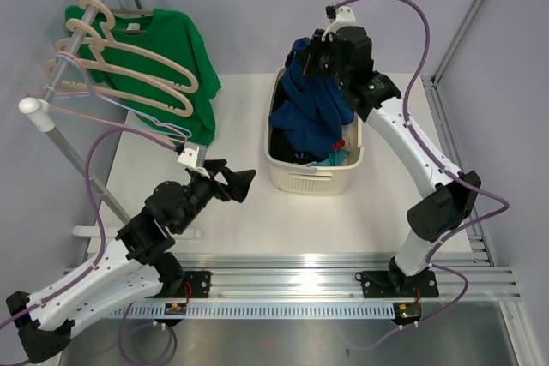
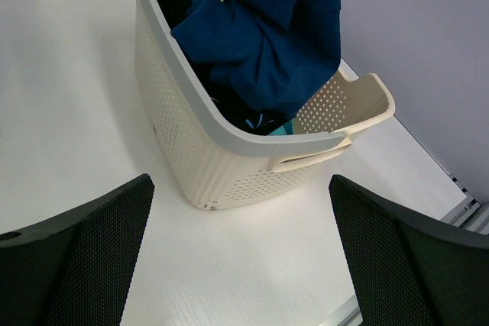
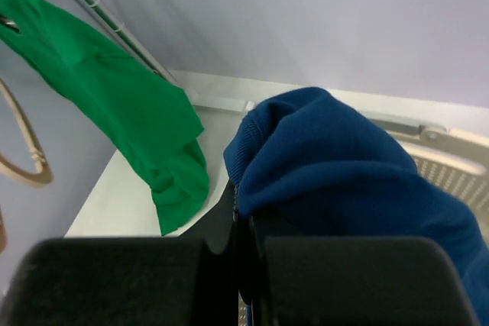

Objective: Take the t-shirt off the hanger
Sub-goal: Place the T-shirt in the bin.

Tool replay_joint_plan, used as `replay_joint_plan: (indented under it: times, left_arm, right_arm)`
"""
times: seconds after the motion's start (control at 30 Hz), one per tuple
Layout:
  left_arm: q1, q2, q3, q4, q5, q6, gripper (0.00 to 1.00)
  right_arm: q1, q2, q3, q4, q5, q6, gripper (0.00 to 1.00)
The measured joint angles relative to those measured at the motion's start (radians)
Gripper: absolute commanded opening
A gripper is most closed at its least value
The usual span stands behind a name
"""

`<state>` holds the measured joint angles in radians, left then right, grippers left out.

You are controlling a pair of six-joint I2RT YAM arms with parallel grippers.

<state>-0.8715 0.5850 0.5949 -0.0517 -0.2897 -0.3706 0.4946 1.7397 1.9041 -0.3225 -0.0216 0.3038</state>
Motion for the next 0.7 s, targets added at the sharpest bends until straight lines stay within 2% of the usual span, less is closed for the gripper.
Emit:
replay_joint_plan:
  times: [0.2, 0.3, 0.5, 0.57, 0.7]
  left_arm:
    - [0.000, -0.010, -0.002, 0.001, -0.011, 0.000, 0.99]
    - [0.000, -0.010, -0.003, 0.001, -0.011, 0.000, 0.99]
    - [0.000, -0.010, -0.014, 0.000, -0.027, 0.006, 0.99]
    - [0.000, -0.010, -0.015, -0.001, -0.032, 0.007, 0.99]
    - [0.000, -0.010, -0.015, 0.000, -0.040, 0.008, 0.99]
  right_arm:
    - [0.001, -0.023, -0.257, 0.065, 0.190, 0.086, 0.00]
    - [0.000, 0.064, -0.333, 0.062, 0.249, 0.140, 0.01]
    - [0.000, 0.344, -0.253, 0.036, 0.256, 0.227, 0.10]
    - [-0.001, 0.357, -0.223, 0.023, 0.246, 0.245, 0.13]
    - [-0.011, 0.356, -0.215, 0.010, 0.201, 0.296, 0.29]
